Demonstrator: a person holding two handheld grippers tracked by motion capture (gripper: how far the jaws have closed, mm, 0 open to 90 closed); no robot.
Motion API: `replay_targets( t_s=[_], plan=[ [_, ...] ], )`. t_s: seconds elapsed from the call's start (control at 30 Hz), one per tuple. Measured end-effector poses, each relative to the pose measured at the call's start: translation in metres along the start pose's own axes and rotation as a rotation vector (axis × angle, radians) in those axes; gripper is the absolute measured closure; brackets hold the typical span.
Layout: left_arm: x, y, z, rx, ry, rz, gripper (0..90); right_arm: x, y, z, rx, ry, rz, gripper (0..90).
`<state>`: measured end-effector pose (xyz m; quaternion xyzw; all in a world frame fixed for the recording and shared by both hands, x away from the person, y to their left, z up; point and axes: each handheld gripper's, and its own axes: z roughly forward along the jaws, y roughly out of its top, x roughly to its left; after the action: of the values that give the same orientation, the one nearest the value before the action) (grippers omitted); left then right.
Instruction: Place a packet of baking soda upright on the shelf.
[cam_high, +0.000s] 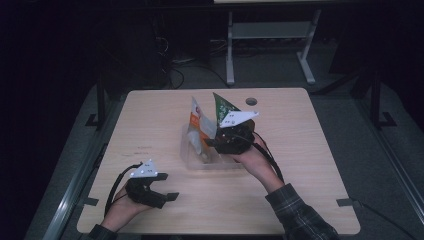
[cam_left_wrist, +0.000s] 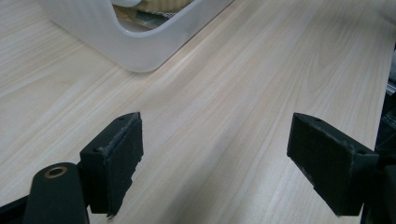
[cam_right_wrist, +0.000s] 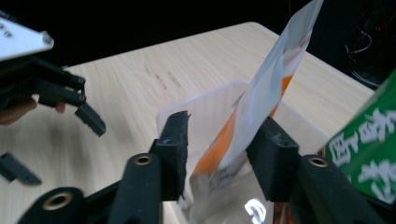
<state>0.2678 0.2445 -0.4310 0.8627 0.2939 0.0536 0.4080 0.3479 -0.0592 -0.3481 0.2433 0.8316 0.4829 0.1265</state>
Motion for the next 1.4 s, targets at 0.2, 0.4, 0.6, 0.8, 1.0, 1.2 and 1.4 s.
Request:
replay_targets(
  t_s=[0.2, 0.4, 0.6, 0.8, 1.0, 1.2, 1.4],
  plan=[
    [-0.002, 0.001, 0.001, 0.001, -0.022, 0.021, 17.7, 0.005, -0.019, -0.011, 0.026, -0.014, -0.002, 49.9],
    [-0.005, 0.001, 0.003, 0.017, -0.039, 0.06, 17.7, 0.009, -0.034, -0.018, 0.048, -0.013, -0.005, 47.4],
    [-0.007, 0.002, 0.005, 0.015, -0.048, 0.076, 17.7, 0.012, -0.051, -0.025, 0.072, -0.023, -0.002, 45.5],
    [-0.01, 0.001, 0.008, 0.024, -0.059, 0.091, 17.7, 0.015, -0.07, -0.035, 0.088, -0.011, -0.017, 43.4],
    [-0.014, 0.0, 0.012, 0.055, -0.074, 0.122, 17.7, 0.016, -0.09, -0.042, 0.124, 0.018, -0.039, 41.8],
    [-0.018, 0.0, 0.015, 0.079, -0.106, 0.156, 17.7, 0.015, -0.108, -0.048, 0.162, 0.041, -0.034, 41.4],
    [-0.026, 0.0, 0.021, 0.105, -0.169, 0.204, 17.7, 0.018, -0.132, -0.052, 0.24, 0.085, -0.032, 39.8]
  ],
)
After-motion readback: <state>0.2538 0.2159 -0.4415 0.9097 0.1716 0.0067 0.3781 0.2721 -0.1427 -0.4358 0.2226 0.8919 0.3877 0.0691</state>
